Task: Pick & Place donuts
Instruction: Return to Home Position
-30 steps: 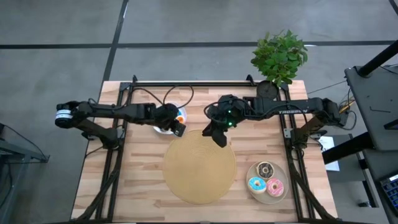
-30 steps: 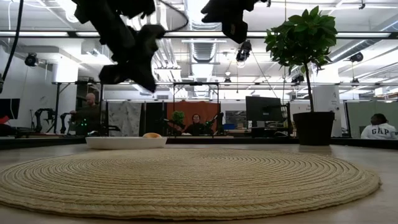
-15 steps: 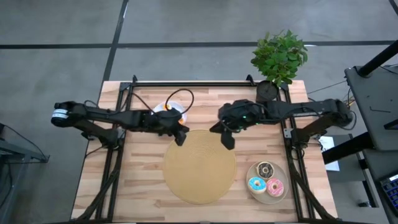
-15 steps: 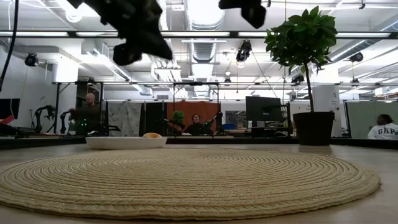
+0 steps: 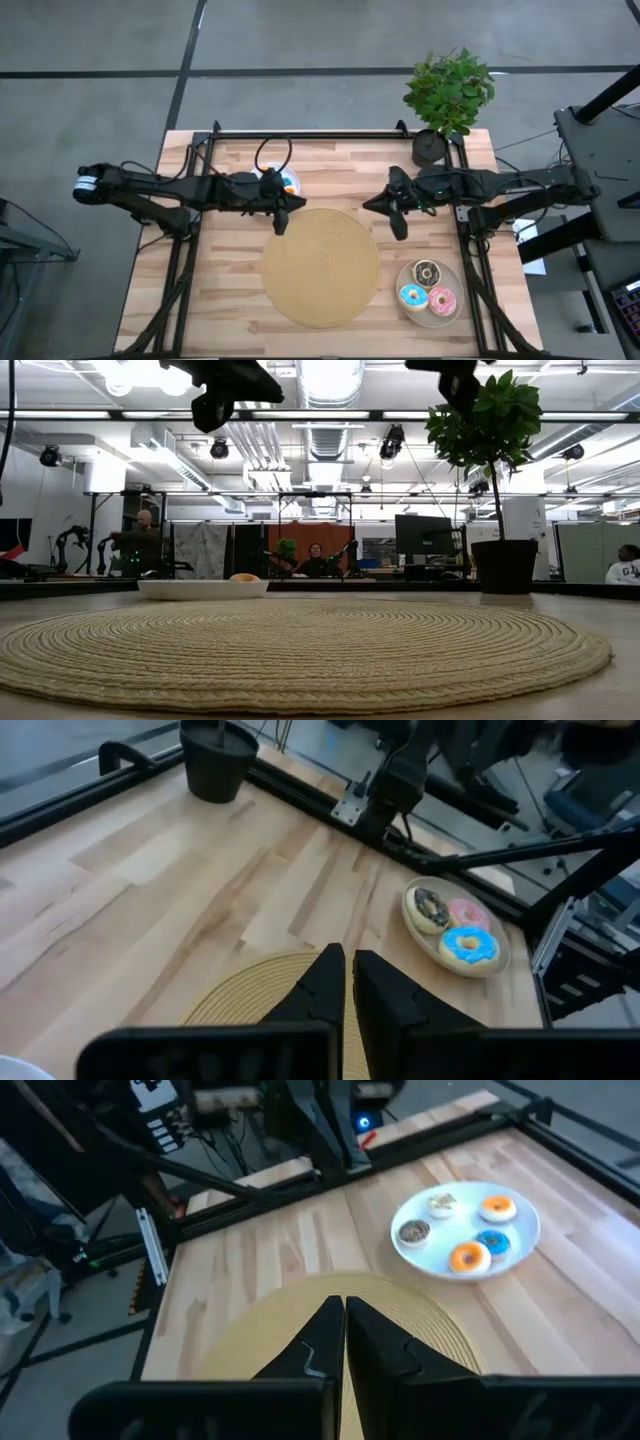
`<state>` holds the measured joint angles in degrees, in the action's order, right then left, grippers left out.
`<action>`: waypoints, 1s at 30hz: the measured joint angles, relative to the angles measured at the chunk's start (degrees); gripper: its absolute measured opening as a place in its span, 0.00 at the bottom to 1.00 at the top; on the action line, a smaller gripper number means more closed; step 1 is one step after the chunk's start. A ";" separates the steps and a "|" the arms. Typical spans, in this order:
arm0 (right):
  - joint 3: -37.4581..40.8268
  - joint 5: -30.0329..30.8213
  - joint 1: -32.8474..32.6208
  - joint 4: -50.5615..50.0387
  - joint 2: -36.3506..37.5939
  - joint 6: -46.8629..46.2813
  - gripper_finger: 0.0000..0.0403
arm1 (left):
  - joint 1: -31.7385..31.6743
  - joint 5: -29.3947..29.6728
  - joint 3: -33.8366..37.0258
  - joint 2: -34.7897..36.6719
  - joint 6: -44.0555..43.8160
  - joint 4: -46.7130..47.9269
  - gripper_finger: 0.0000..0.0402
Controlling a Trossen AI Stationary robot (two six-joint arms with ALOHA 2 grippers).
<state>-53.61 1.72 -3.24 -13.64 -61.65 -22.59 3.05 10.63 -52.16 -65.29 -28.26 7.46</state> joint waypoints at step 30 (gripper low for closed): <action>19.06 -0.24 -1.12 19.81 9.22 5.30 0.02 | -0.17 -4.32 10.16 2.33 7.29 -19.09 0.00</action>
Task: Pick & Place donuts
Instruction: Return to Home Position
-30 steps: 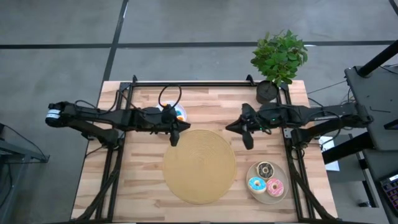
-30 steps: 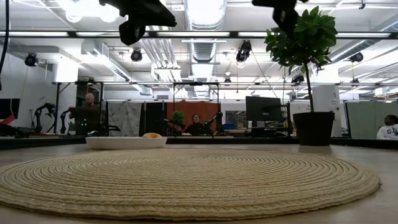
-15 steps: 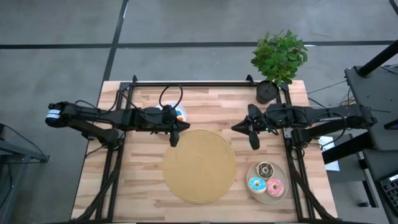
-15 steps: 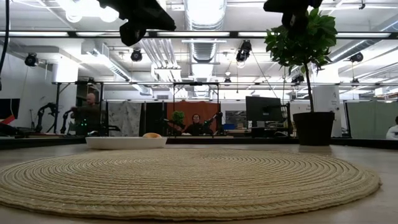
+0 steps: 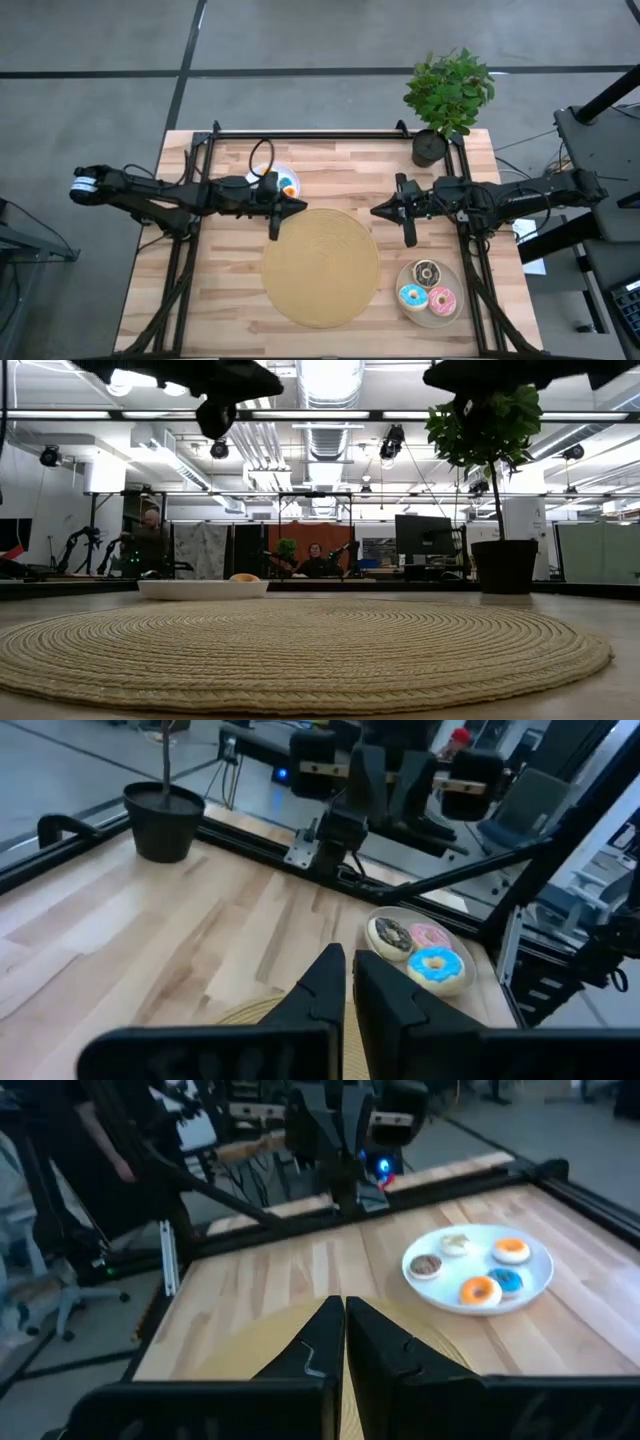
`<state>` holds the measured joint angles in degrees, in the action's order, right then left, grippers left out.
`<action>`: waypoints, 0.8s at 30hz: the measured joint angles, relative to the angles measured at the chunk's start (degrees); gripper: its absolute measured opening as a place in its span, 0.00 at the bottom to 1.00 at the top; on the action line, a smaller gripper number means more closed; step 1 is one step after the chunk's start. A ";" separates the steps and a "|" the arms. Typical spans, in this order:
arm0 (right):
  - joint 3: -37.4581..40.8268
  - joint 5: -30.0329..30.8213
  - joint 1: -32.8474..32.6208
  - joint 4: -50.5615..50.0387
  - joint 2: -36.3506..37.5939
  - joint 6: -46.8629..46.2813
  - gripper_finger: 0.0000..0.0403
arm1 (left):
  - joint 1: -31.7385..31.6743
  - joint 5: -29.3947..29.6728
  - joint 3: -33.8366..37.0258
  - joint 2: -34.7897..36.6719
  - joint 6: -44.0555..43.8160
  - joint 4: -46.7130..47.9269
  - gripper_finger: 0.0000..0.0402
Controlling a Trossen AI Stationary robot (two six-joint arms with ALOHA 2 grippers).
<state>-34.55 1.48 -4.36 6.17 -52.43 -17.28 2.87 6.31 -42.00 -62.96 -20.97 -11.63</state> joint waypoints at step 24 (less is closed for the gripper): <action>15.65 0.20 0.63 6.49 14.32 3.17 0.02 | -0.20 -3.47 19.51 24.52 8.73 -5.87 0.00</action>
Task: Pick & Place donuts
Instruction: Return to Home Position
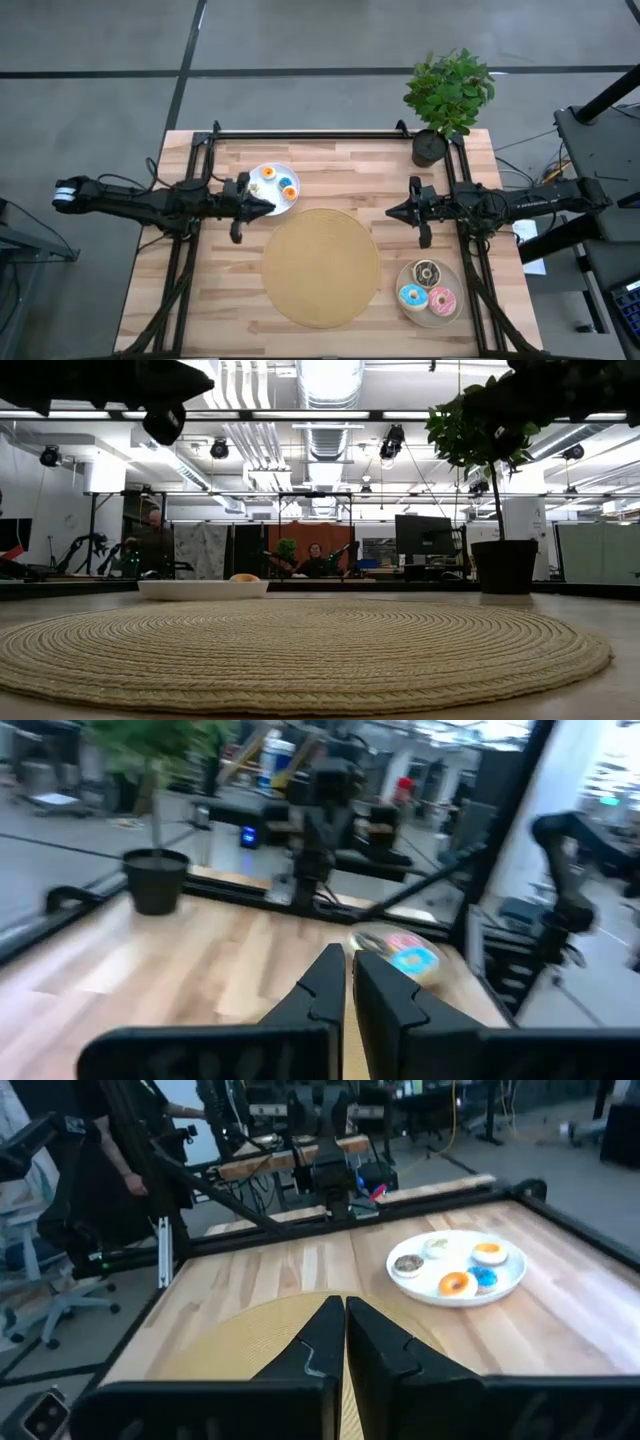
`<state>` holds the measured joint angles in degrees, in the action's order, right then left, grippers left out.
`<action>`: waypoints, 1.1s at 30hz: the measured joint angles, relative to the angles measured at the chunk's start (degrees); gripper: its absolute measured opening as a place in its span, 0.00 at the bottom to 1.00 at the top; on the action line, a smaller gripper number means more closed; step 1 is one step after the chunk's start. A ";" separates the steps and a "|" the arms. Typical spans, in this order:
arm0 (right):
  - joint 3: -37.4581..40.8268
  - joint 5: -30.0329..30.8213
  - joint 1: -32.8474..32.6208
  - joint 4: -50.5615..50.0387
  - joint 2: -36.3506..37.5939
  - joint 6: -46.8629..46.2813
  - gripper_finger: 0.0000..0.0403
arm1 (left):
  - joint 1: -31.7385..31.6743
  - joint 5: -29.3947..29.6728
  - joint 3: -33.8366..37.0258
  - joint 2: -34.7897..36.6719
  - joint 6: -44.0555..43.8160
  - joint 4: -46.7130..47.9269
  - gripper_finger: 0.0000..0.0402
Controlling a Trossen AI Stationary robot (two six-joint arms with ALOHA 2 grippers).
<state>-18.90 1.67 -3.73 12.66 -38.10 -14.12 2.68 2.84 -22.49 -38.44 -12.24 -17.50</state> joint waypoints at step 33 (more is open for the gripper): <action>13.47 0.02 0.02 0.00 23.97 4.30 0.02 | -0.07 -1.43 11.88 17.81 -0.86 7.10 0.00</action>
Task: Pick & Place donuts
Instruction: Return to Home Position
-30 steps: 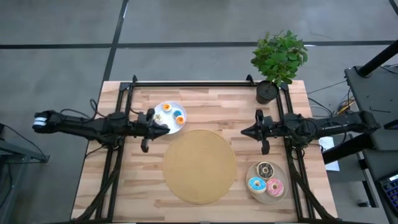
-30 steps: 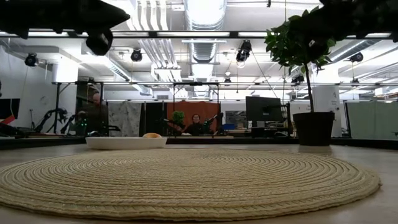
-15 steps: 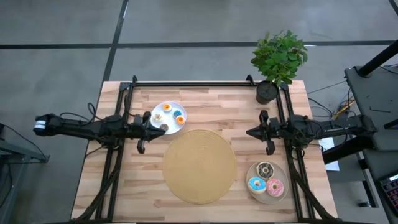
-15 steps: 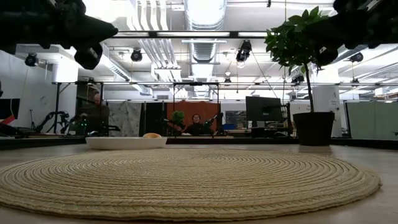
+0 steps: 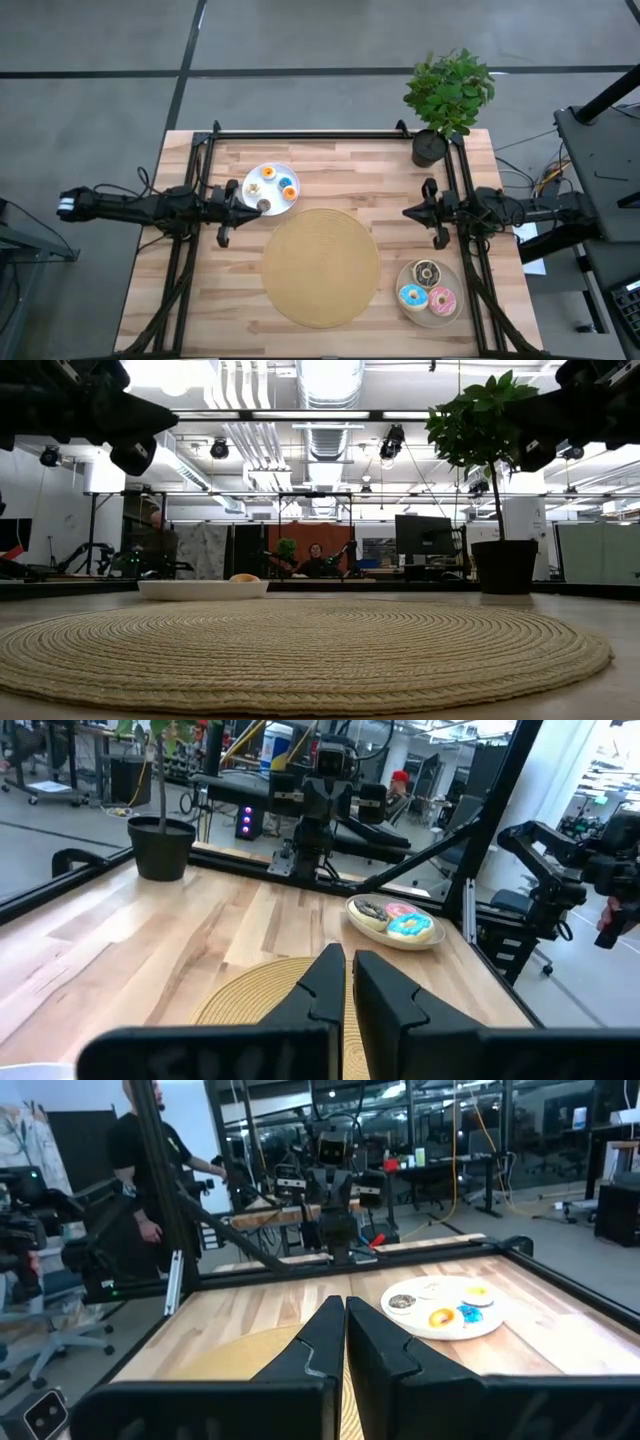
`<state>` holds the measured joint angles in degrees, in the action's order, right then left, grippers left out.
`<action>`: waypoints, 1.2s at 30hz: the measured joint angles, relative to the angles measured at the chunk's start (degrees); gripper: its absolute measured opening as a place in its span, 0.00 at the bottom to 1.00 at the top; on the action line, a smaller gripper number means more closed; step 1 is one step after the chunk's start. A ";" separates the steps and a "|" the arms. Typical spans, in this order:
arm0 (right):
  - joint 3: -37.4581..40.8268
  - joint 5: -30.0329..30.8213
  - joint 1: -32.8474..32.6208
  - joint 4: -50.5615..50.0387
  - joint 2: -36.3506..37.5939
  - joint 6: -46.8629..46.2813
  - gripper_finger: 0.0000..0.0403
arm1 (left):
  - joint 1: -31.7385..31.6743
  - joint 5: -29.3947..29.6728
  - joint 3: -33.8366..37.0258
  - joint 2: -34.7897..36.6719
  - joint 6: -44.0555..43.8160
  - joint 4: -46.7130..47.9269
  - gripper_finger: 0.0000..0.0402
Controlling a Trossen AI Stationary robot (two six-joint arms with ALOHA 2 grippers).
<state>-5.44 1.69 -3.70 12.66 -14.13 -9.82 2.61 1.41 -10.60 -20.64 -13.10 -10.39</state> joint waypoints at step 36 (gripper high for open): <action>3.39 -0.02 -0.01 -4.39 4.74 -0.07 0.02 | 0.00 -0.06 10.05 12.65 -1.14 0.40 0.00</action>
<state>-2.05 1.67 -3.71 8.27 -9.39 -9.89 2.61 1.35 -0.55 -7.99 -14.25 -9.99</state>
